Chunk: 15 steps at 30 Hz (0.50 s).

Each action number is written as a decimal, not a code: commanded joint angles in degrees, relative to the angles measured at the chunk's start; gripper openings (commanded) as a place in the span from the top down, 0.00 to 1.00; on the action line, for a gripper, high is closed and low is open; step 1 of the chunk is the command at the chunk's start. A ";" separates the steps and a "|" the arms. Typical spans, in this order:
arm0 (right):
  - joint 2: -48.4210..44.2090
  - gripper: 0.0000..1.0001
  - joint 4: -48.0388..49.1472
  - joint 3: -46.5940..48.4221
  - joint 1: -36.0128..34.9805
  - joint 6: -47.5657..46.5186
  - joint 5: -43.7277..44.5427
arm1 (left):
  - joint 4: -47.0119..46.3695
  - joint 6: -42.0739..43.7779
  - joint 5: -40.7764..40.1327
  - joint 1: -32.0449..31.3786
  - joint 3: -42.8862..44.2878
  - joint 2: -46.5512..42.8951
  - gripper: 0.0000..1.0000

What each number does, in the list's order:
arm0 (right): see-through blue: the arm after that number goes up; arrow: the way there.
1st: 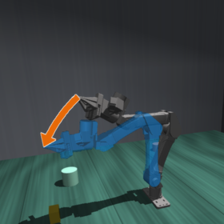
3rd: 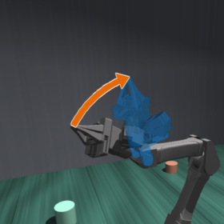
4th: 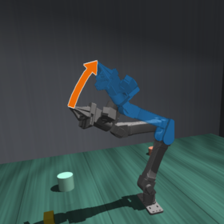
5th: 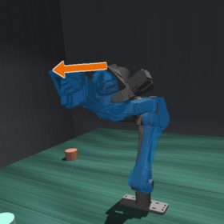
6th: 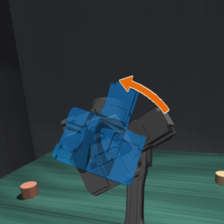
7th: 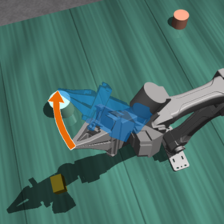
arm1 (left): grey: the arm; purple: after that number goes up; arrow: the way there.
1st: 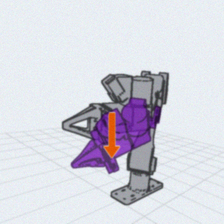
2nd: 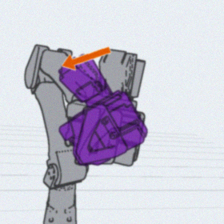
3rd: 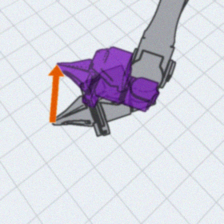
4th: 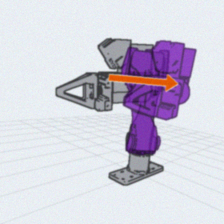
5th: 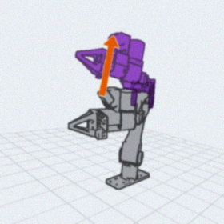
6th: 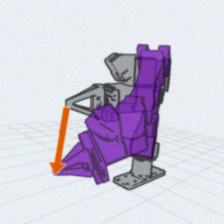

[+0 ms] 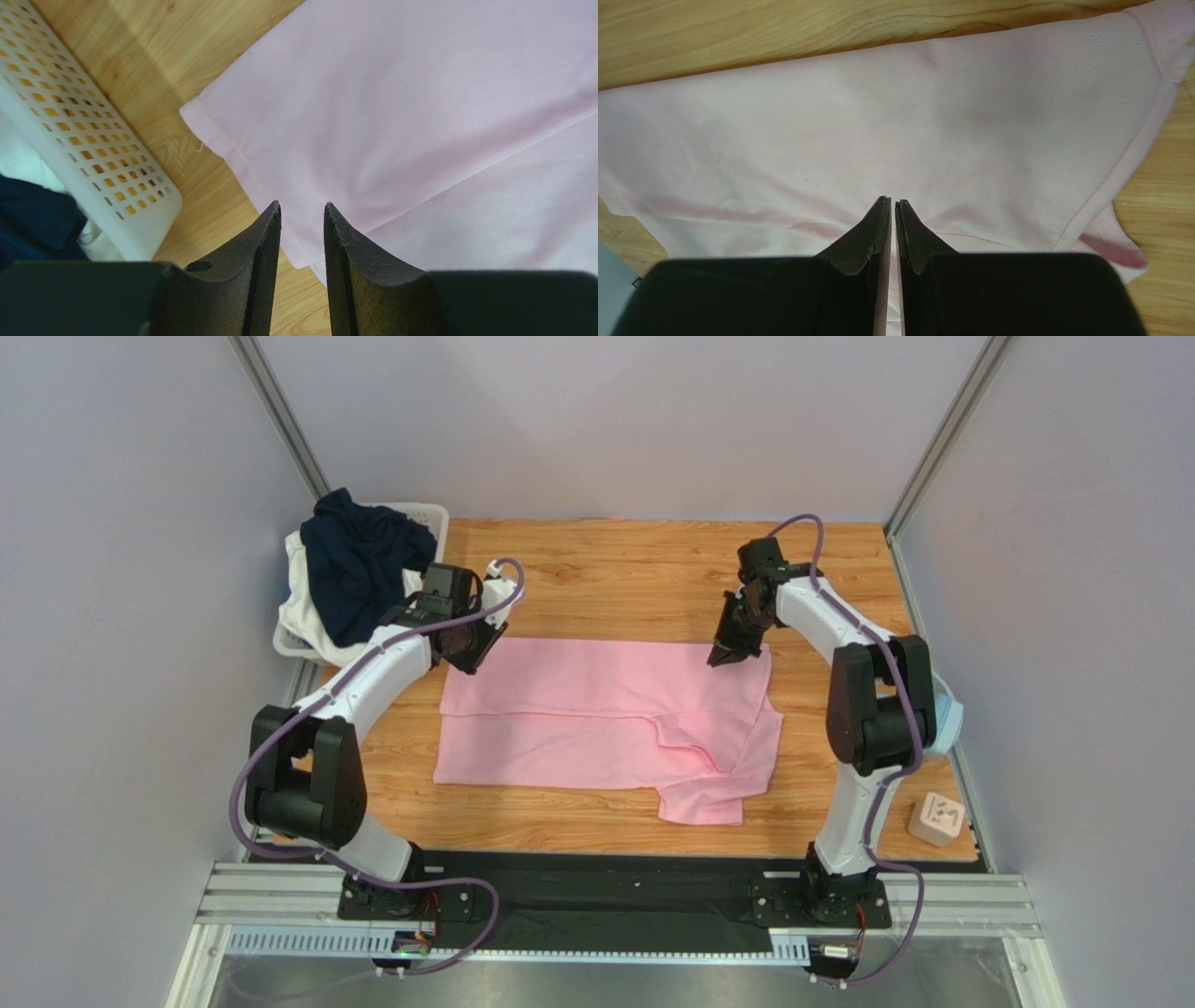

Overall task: Fold and stack the t-shirts
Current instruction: Fold the flattened tshirt in 1/3 of the way

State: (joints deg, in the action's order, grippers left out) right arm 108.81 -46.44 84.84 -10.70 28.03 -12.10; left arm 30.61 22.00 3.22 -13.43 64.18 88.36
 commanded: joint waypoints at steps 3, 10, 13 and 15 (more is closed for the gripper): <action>6.23 0.90 0.11 1.47 -0.55 0.01 -1.79 | 0.15 -1.61 0.29 -1.77 0.94 4.89 0.64; 10.89 0.91 -0.50 3.22 2.87 0.09 -0.56 | 0.41 -1.61 -1.99 -2.92 9.80 14.55 0.64; 13.35 0.90 -1.20 6.56 4.89 0.01 -1.43 | 2.34 -1.87 -2.70 -3.18 15.68 19.47 0.64; 16.15 0.90 -2.51 9.10 6.30 0.01 -2.75 | 4.10 -2.22 -2.70 -3.18 20.69 23.43 0.64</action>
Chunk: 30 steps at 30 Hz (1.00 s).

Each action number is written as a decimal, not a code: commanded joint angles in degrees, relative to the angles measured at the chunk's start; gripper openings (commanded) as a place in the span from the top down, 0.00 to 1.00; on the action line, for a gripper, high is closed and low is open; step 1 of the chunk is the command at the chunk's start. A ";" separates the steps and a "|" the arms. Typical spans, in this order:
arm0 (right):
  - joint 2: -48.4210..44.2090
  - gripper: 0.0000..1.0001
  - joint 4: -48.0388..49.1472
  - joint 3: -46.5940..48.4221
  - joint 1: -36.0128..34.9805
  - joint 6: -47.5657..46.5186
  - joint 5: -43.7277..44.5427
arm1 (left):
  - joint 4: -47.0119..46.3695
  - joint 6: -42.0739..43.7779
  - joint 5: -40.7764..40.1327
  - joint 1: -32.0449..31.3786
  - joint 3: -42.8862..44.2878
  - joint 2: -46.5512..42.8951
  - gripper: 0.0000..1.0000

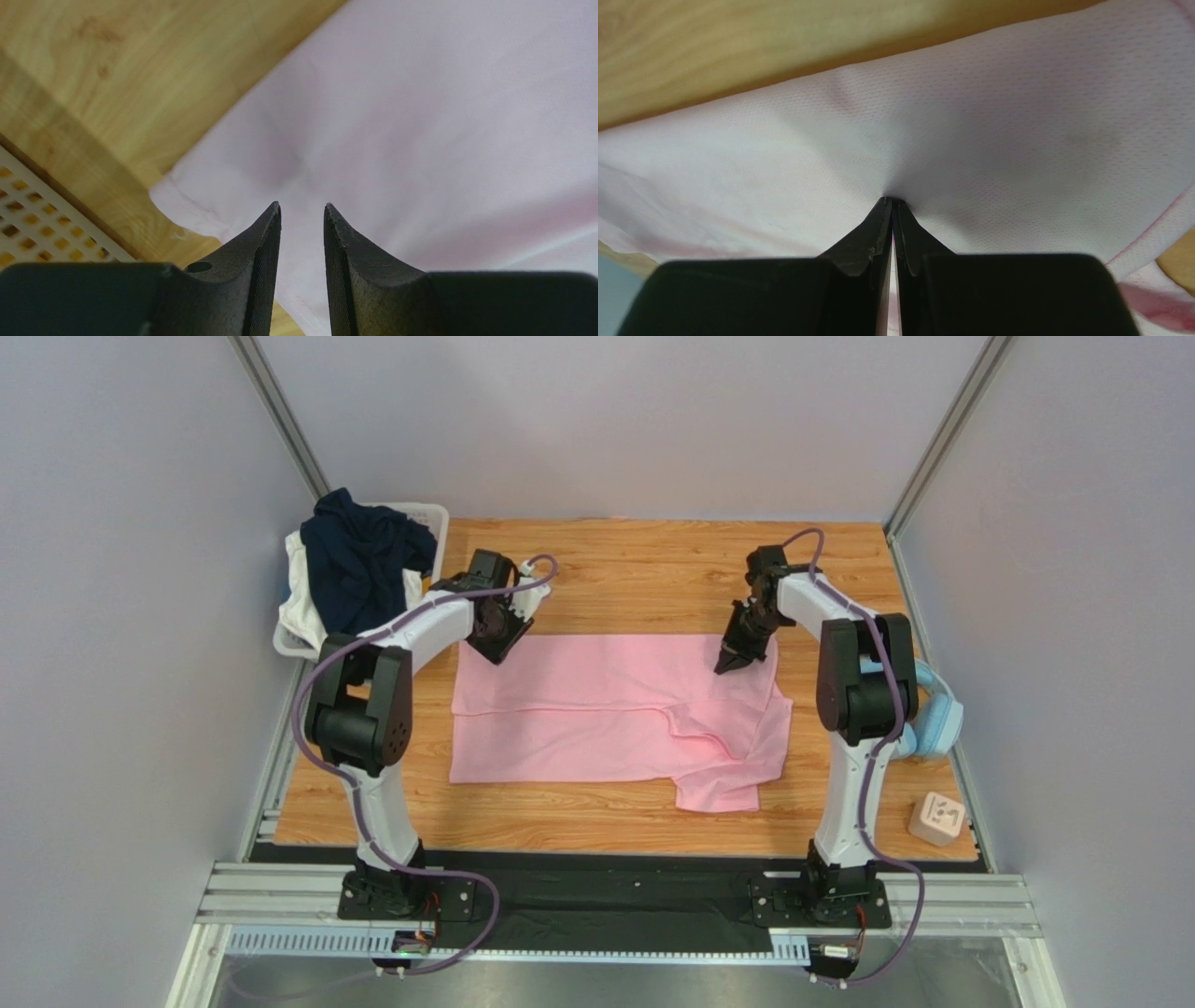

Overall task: Fold and stack the t-shirts
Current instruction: Fold the flattened tshirt in 1/3 of the way

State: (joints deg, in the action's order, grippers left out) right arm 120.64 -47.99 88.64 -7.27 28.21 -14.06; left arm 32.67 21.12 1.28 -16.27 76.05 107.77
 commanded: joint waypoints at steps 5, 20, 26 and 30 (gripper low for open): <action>9.61 0.90 -3.16 14.35 4.37 -0.52 -3.68 | 8.90 -2.32 -0.93 -0.34 18.59 12.62 0.64; 13.40 0.91 -4.93 20.26 4.72 -0.26 -7.73 | 13.66 -2.58 6.19 -1.30 15.91 4.75 0.64; 12.17 0.91 -3.60 17.53 4.81 -0.08 -7.29 | 13.57 -2.76 3.56 -1.39 6.66 1.83 0.65; 11.55 0.91 -3.17 16.39 4.81 -0.08 -6.85 | 8.57 -1.88 -1.00 -1.39 2.62 0.34 0.65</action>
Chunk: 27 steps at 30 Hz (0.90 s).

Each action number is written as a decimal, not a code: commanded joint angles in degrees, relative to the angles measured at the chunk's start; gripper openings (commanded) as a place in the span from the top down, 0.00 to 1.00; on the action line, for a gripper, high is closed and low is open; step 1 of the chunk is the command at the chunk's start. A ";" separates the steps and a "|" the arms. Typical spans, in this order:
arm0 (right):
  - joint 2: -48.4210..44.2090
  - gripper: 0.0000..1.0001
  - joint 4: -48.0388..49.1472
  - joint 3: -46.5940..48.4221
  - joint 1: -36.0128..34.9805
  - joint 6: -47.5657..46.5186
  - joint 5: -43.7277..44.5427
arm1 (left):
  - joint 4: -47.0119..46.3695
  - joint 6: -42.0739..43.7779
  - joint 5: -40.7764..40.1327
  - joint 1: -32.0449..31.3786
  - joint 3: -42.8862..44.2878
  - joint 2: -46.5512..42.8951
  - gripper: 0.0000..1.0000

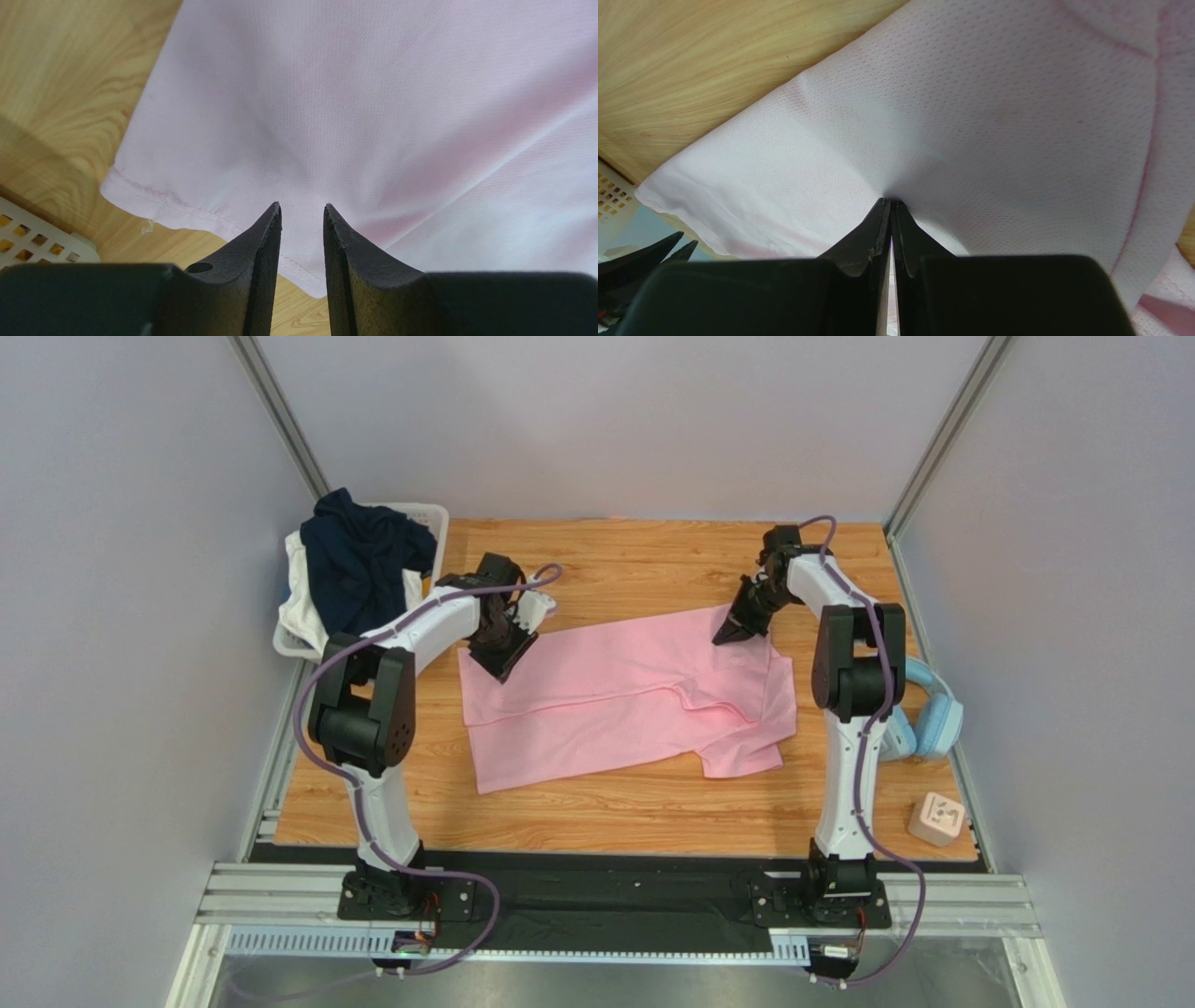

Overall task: Fold and stack the t-shirts
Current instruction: Fold the flattened tshirt in 1/3 of the way, then grap the side of the flattened tshirt closest away from the robot with both arms

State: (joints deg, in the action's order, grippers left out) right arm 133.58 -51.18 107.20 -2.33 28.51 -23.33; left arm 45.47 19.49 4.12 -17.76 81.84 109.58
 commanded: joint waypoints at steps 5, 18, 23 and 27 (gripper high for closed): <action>-1.83 0.92 0.38 -3.66 -0.22 -0.56 2.85 | -4.52 0.29 -4.38 0.09 -3.01 -2.18 0.65; -1.13 0.92 0.38 -3.14 1.89 -0.48 3.82 | -2.07 0.73 -9.92 0.53 13.57 15.04 0.65; -0.69 0.92 0.38 -1.30 4.26 -0.04 3.38 | 1.72 1.17 -10.01 0.62 24.38 19.08 0.64; 1.24 0.91 -0.59 3.27 5.49 0.84 2.86 | 7.77 0.64 -10.80 1.50 35.12 24.18 0.64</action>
State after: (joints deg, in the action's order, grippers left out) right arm 132.20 -51.00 105.25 1.39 28.75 -23.03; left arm 47.42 19.90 -5.54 -17.02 107.44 130.52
